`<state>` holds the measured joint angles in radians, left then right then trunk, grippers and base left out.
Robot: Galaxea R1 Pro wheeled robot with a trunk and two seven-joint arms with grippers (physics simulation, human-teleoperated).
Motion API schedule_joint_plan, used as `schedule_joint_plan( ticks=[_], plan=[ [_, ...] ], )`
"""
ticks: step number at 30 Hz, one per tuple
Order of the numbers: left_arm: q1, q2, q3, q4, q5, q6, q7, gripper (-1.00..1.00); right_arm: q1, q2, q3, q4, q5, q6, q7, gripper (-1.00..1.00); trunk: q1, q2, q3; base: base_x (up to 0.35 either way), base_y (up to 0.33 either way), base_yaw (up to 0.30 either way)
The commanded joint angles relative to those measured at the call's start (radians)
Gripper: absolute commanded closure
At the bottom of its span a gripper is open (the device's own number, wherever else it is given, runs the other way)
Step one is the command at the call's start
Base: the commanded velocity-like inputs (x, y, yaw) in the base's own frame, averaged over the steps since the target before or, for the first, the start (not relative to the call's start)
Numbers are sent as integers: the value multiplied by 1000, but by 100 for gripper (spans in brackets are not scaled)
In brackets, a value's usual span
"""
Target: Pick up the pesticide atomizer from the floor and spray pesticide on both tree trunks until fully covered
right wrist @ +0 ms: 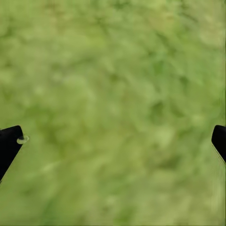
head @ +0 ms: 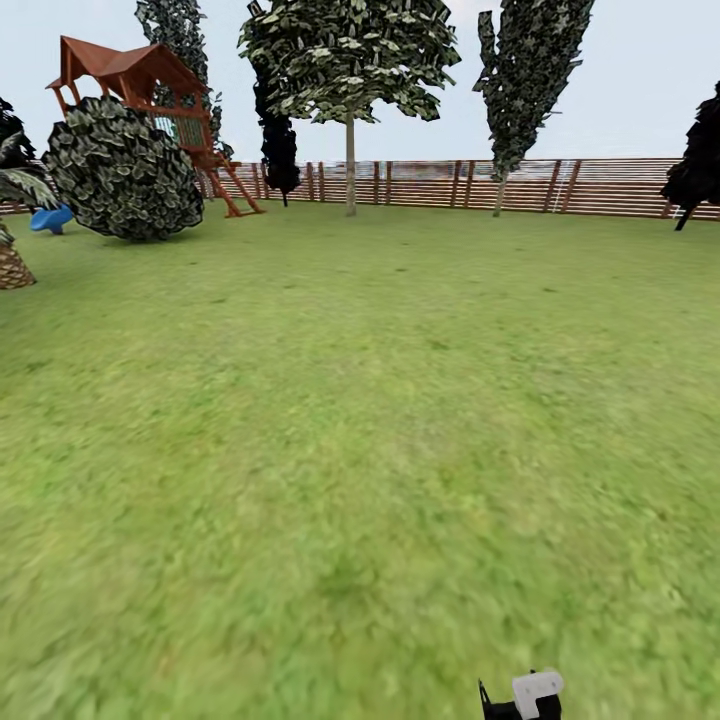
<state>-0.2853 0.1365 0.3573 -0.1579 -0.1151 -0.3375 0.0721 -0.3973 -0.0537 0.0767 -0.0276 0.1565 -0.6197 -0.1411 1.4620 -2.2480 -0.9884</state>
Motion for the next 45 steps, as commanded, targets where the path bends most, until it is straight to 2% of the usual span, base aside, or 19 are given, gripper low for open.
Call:
schedule_joint_plan(
  ticks=[1,45],
  plan=[
    [0,0,0,0,0,0,0,100,0,0,0,0,0,0,0,-100,0,0,0,339,0,0],
    [0,1,0,0,0,0,0,100,0,0,0,0,0,0,0,-100,0,0,0,339,0,0]
  ],
)
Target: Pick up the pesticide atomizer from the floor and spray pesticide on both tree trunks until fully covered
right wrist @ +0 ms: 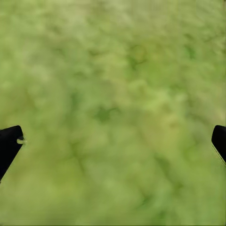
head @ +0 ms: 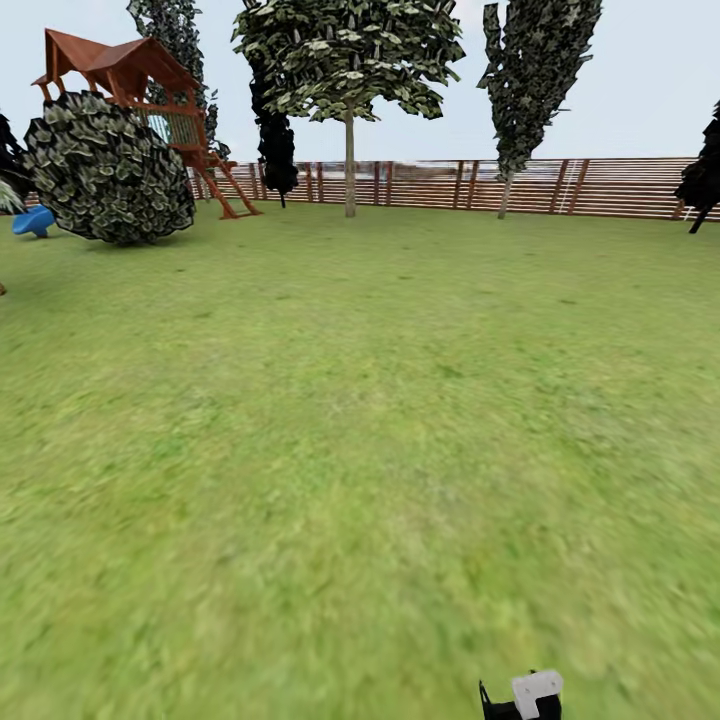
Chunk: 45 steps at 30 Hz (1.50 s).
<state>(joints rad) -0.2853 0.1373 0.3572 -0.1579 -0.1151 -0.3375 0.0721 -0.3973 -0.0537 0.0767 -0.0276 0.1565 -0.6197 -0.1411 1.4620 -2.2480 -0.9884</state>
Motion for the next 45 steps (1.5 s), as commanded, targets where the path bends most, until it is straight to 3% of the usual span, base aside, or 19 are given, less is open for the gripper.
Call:
schedule_joint_plan(
  ticks=[1,45],
  plan=[
    [0,0,0,0,0,0,0,100,0,0,0,0,0,0,0,-100,0,0,0,339,0,0],
    [0,4,-1,-2,0,-1,0,100,0,0,0,0,0,0,0,-100,0,0,0,339,0,0]
  ],
)
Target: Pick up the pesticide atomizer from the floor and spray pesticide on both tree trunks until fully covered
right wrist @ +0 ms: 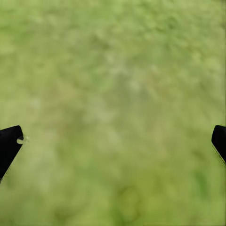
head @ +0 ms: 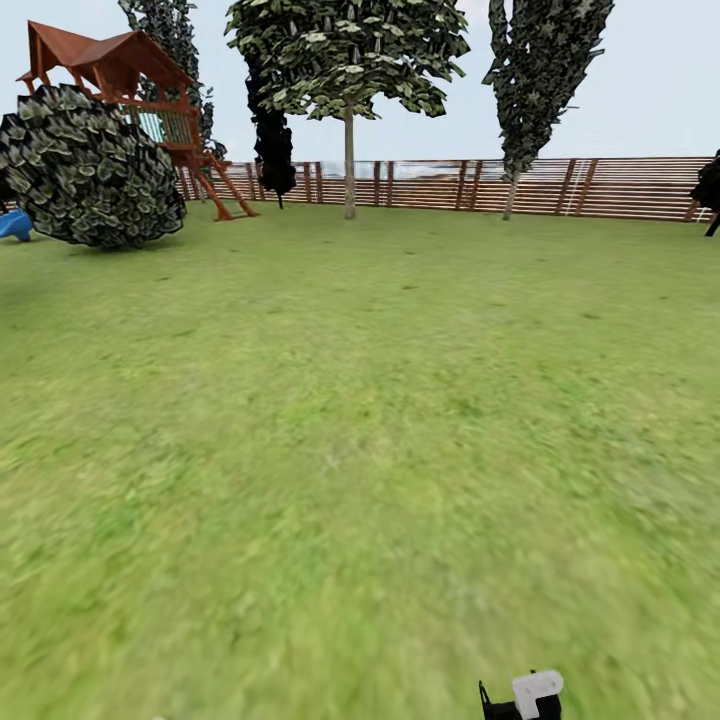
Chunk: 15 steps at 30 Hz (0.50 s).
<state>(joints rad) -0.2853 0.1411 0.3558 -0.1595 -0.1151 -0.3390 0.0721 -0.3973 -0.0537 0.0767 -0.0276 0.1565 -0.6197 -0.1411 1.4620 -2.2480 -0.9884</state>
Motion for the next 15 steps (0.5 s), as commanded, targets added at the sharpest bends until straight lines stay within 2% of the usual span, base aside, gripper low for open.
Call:
schedule_joint_plan(
  ticks=[1,15],
  plan=[
    [0,0,0,0,0,0,0,100,0,0,0,0,0,0,0,-100,0,0,0,339,0,0],
    [0,0,0,0,0,0,0,100,0,0,0,0,0,0,0,-100,0,0,0,340,0,0]
  ],
)
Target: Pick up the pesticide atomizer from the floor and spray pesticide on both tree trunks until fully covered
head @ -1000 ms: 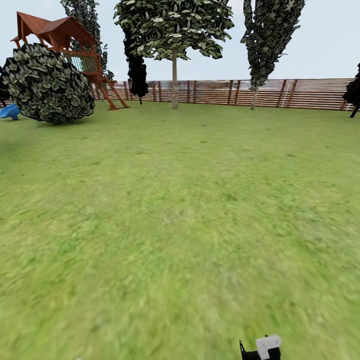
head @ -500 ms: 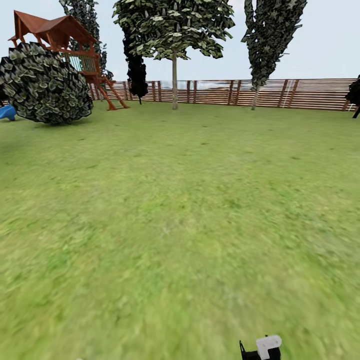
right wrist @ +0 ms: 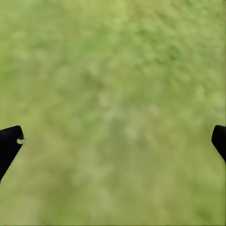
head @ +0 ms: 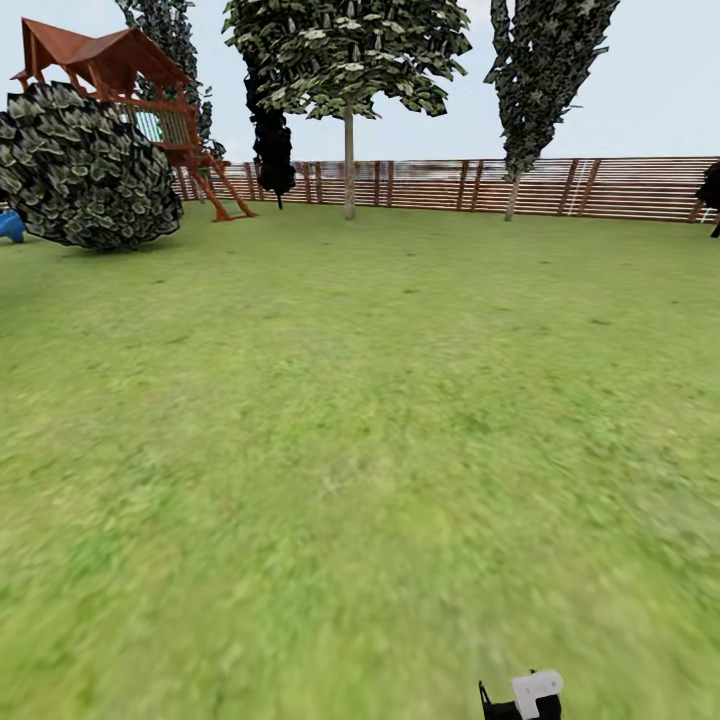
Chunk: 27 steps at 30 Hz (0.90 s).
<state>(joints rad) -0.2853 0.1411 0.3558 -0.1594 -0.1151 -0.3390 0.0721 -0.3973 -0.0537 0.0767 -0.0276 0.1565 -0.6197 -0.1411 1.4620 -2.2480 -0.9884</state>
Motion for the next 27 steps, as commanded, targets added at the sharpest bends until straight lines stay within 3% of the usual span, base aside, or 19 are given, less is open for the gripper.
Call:
schedule_joint_plan(
  ticks=[1,27],
  plan=[
    [0,0,0,0,0,0,0,100,0,0,0,0,0,0,0,-100,0,0,0,340,0,0],
    [0,-5,-1,0,0,0,0,100,0,0,0,0,0,0,0,-100,0,0,0,340,0,0]
  ],
)
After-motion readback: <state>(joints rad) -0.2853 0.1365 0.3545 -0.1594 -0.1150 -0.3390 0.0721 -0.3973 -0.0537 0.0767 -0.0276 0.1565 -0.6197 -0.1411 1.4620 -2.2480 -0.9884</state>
